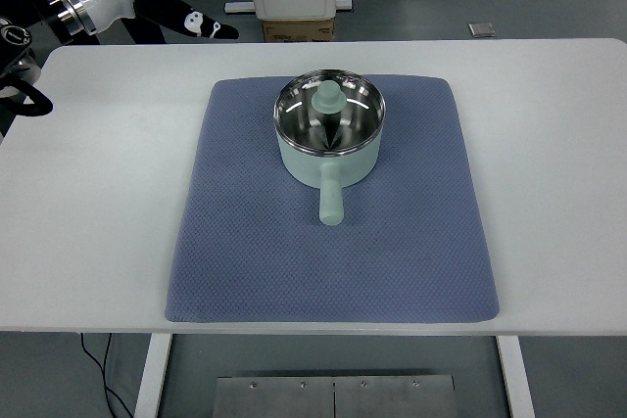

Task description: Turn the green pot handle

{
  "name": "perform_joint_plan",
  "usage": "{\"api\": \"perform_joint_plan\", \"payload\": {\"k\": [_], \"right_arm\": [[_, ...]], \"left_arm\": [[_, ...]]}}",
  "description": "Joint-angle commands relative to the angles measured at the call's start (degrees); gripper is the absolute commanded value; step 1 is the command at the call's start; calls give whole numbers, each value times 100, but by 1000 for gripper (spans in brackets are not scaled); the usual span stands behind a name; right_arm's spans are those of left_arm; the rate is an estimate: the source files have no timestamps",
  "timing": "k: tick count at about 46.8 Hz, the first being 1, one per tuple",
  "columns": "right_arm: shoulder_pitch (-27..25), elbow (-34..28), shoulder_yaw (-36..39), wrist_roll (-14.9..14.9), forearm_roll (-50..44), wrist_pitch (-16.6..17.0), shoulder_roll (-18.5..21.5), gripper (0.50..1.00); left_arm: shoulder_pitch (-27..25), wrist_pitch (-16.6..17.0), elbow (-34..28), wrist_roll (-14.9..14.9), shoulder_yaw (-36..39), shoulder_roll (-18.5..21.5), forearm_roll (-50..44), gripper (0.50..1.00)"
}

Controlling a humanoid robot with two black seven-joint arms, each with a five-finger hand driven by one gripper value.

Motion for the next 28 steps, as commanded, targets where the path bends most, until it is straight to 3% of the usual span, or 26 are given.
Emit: {"api": "perform_joint_plan", "payload": {"k": [1, 22, 28], "right_arm": [[-2, -16, 0, 0, 0, 0, 0, 1000], [-2, -16, 0, 0, 0, 0, 0, 1000], [-2, -16, 0, 0, 0, 0, 0, 1000]], "left_arm": [[-143, -39, -125, -4, 16, 2, 516, 1000], [-301, -39, -1627, -57, 33, 28, 2617, 1000], [-398, -39, -2093, -232, 33, 28, 3197, 1000]]}}
